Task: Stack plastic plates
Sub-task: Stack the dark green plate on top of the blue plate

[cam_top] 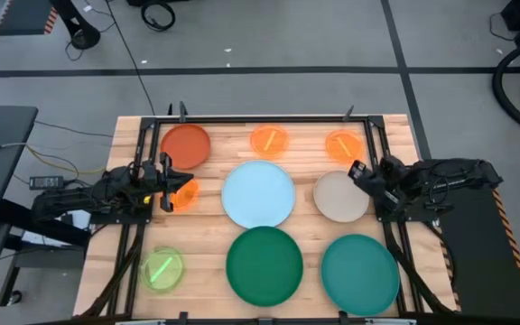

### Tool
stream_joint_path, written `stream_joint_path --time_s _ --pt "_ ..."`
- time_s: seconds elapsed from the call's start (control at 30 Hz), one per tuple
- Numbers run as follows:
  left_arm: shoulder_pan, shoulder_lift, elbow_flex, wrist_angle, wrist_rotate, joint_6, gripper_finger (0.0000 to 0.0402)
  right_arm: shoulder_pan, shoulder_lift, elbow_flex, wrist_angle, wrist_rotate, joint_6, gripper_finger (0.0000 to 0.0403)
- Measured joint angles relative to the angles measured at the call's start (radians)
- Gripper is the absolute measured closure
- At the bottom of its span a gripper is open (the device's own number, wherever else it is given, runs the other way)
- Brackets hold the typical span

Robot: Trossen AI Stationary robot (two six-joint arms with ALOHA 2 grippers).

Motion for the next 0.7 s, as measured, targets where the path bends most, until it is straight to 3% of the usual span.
stream_joint_path --time_s 0.07,0.13,0.3,0.7 --pt "0.0 0.0 0.0 0.0 0.0 0.0 0.0386 0.001 0.0 0.0 0.001 -0.043 0.047 0.0378" --pt "0.0 0.0 0.0 0.0 0.0 0.0 0.0386 0.004 0.005 0.0 0.002 -0.006 0.087 0.0378" --pt "0.0 0.0 0.0 0.0 0.0 0.0 0.0386 0.073 0.11 0.019 -0.006 0.038 -0.011 0.0388" --pt "0.0 0.0 0.0 0.0 0.0 0.0 0.0386 0.38 0.788 0.342 0.001 0.139 -0.342 0.0396"
